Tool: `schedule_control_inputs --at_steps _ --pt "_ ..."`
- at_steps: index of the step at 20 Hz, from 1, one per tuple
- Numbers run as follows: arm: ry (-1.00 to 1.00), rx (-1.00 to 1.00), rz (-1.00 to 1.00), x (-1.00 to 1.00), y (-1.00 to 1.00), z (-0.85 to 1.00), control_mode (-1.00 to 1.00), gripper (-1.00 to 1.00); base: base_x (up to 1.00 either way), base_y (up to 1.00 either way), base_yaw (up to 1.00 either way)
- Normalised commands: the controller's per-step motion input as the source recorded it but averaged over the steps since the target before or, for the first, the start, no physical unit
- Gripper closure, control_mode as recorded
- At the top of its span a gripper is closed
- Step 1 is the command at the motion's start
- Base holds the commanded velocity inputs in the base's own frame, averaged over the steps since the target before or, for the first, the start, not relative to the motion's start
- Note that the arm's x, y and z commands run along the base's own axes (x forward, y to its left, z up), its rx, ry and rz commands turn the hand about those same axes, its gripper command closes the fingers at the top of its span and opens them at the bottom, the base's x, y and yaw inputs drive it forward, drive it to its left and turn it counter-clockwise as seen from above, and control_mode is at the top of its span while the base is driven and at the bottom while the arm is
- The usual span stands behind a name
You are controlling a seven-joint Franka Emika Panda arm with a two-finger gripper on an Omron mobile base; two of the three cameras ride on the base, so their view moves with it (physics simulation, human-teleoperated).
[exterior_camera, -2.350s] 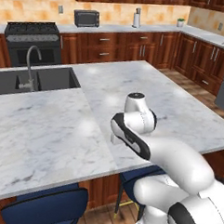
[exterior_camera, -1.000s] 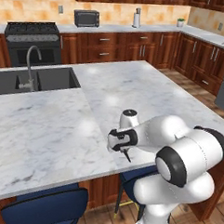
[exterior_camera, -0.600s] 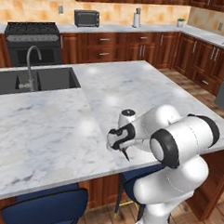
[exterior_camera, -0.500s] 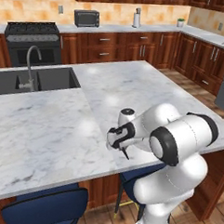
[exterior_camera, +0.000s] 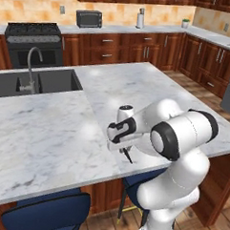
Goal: Take the fork and place it on the left side of the plate. Then take the spoon and place it on the right side of the plate. Make sure they're directly next to the plate.
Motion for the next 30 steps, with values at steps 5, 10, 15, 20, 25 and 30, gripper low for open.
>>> schedule_control_inputs --at_steps 5,10,15,20,25,30 --pt "-0.19 0.0 -0.02 -0.41 0.0 0.5 -1.0 -1.0 0.0 0.0 0.0" --pt "-0.24 0.02 -0.03 -0.65 -0.03 1.0 -1.0 -1.0 0.0 0.0 0.0" --pt "-0.14 0.07 -0.02 -0.79 -0.05 1.0 -1.0 -1.0 0.0 0.0 0.0" --pt "-0.02 0.1 -0.03 -0.78 -0.03 0.96 -1.0 -1.0 0.0 0.0 0.0" --pt "0.01 0.05 0.0 -0.83 -0.11 0.18 -1.0 -1.0 0.0 0.0 0.0" --pt "0.01 -0.01 -0.01 -0.59 -0.08 -0.18 -1.0 -1.0 0.0 0.0 0.0"
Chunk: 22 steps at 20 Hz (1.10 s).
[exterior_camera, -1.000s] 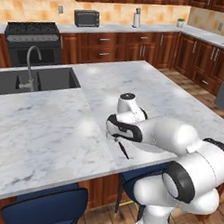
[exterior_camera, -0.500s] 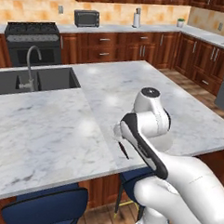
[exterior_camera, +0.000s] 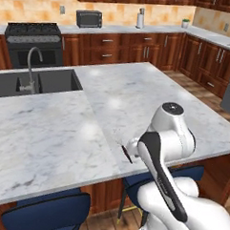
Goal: Take the fork and place it on the left side of the plate. Then take the spoon and place it on the right side of the plate. Make sure they're directly next to the plate.
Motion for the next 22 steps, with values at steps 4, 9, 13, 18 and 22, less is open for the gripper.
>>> schedule_control_inputs --at_steps 4,9,13,18,22 --pt "0.0 0.0 0.0 0.0 0.0 0.0 1.0 -1.0 -0.44 -0.52 -0.09" --pt "0.0 0.0 0.0 0.0 0.0 0.0 1.0 -1.0 -0.41 -1.0 -0.25" --pt "0.0 0.0 0.0 0.0 0.0 0.0 1.0 -1.0 -0.15 -1.0 -0.2" --pt "0.0 0.0 0.0 0.0 0.0 0.0 1.0 -1.0 0.08 -1.0 -0.14" --pt "0.0 0.0 0.0 0.0 0.0 0.0 1.0 -1.0 0.29 -1.0 -0.13"
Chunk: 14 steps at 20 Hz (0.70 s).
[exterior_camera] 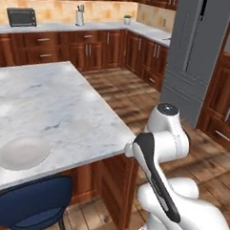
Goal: Take the fork and place it on the left side of the plate. Then take the spoon and place it on the right side of the plate. Make sure they're directly next to the plate.
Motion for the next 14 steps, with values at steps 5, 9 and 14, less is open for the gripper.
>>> schedule_control_inputs --at_steps 5,9,14 --pt "0.0 0.0 0.0 0.0 0.0 0.0 1.0 -1.0 0.49 -1.0 -0.15" --pt "0.0 0.0 0.0 0.0 0.0 0.0 1.0 -1.0 0.78 -1.0 -0.11" --pt "0.0 0.0 0.0 0.0 0.0 0.0 1.0 -1.0 0.99 -1.0 -0.01"
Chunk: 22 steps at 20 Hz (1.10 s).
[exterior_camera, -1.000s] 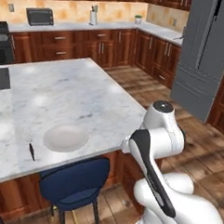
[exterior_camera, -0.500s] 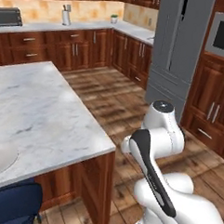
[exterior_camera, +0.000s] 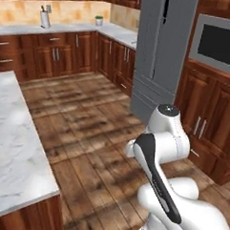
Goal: Take the fork and place it on the left side of the plate. Then take the spoon and place it on the right side of the plate. Make sure they're directly next to the plate.
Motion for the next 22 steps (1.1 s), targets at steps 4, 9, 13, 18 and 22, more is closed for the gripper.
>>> schedule_control_inputs --at_steps 4,9,13,18,22 --pt "0.0 0.0 0.0 0.0 0.0 0.0 1.0 -1.0 1.0 -1.0 0.0" --pt "0.0 0.0 0.0 0.0 0.0 0.0 1.0 -1.0 1.0 -0.53 0.0" --pt "0.0 0.0 0.0 0.0 0.0 0.0 1.0 -1.0 1.0 0.02 0.0" --pt "0.0 0.0 0.0 0.0 0.0 0.0 1.0 -1.0 1.0 0.34 -0.16" --pt "0.0 0.0 0.0 0.0 0.0 0.0 1.0 -1.0 1.0 0.38 -0.25"
